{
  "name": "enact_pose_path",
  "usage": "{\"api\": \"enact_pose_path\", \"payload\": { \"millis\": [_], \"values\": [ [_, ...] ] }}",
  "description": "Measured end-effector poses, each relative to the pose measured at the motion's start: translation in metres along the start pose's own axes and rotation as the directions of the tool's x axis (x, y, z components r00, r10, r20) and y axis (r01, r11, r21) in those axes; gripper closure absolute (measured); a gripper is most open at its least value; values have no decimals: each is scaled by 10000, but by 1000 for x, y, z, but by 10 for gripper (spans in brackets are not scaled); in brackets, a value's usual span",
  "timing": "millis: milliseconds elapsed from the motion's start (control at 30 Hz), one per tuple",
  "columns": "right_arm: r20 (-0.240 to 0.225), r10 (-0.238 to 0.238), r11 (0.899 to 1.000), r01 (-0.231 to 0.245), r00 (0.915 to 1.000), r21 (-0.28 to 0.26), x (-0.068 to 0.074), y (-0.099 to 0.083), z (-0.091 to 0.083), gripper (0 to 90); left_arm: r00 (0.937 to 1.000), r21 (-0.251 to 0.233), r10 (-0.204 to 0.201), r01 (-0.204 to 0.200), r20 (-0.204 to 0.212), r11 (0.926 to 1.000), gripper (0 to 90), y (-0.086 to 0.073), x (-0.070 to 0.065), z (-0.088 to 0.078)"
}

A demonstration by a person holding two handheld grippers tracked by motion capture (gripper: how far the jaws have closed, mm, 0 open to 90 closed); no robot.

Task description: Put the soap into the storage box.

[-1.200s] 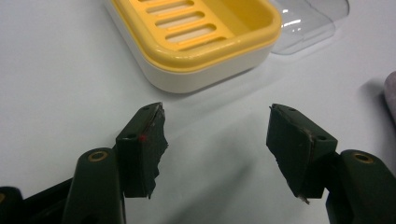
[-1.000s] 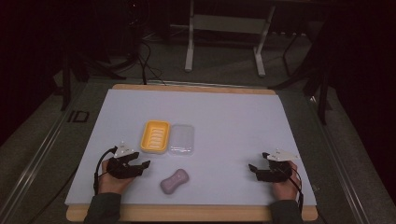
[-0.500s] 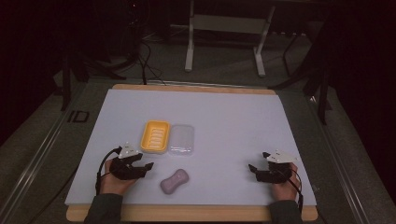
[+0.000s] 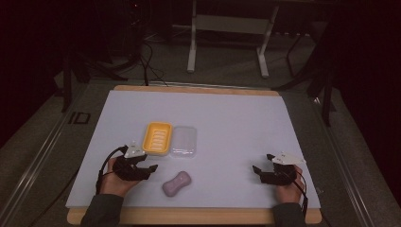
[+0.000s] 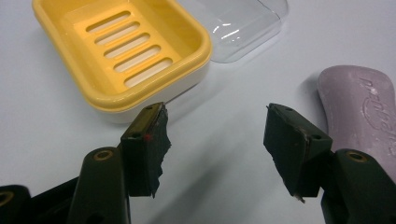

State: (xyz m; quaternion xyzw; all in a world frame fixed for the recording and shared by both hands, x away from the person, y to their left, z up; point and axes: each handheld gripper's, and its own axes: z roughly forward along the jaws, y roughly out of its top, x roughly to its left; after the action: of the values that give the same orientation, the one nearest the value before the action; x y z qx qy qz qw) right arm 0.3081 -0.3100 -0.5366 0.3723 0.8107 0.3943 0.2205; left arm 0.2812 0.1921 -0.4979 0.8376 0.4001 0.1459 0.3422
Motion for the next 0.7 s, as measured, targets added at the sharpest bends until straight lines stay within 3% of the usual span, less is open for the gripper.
{"api": "enact_pose_path", "payload": {
  "millis": [333,467,700],
  "values": [
    [69,-61,10000,62,10000,-28,0,0,0,169,9974,716,715,-720,92,9948,416,15,-3,-1],
    [121,-60,10000,61,9999,-42,1,0,-1,167,9964,714,778,-800,331,9942,425,21,-6,-1],
    [152,8,9998,-4,9999,-203,1,-1,-2,167,9941,1072,1058,-1077,229,9884,418,28,-9,1]
  ]
}}
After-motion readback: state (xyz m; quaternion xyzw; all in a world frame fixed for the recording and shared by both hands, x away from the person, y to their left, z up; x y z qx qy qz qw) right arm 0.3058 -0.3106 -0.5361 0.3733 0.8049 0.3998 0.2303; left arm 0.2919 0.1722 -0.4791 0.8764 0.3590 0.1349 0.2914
